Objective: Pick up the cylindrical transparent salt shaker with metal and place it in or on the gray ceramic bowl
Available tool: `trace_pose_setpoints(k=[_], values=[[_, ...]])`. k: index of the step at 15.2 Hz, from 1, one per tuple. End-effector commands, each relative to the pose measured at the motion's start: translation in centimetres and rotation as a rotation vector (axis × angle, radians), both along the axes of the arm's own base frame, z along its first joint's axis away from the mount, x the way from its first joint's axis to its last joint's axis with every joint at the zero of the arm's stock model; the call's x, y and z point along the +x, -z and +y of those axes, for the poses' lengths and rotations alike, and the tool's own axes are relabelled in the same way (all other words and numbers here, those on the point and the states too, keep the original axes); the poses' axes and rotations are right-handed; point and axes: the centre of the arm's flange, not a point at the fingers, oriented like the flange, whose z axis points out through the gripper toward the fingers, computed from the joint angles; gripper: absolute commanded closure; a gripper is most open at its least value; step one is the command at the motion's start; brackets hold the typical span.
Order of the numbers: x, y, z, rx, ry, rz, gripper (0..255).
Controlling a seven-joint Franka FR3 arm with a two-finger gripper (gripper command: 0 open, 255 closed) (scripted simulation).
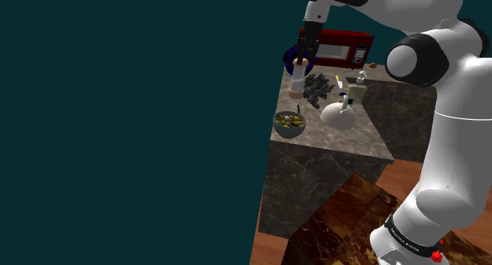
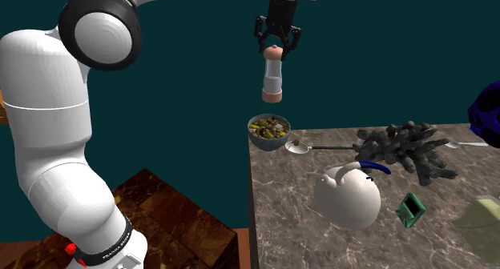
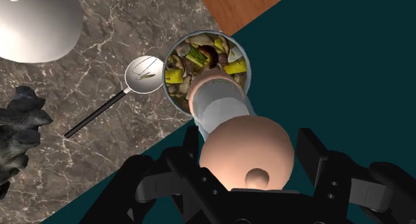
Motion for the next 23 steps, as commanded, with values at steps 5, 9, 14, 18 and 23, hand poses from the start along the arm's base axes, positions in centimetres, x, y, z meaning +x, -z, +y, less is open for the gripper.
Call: trace_pose_setpoints(k=[5,9,14,18,23], values=[[0.0,3.1,0.1,0.0,0.0,0.0,255],[0.0,5.2,0.1,0.0,0.0,0.0,255],[0.0,7.8,0.1,0.0,0.0,0.0,255],[0.0,10.0,0.1,0.0,0.0,0.0,255],[0.0,12.7,0.1,0.0,0.0,0.0,255]])
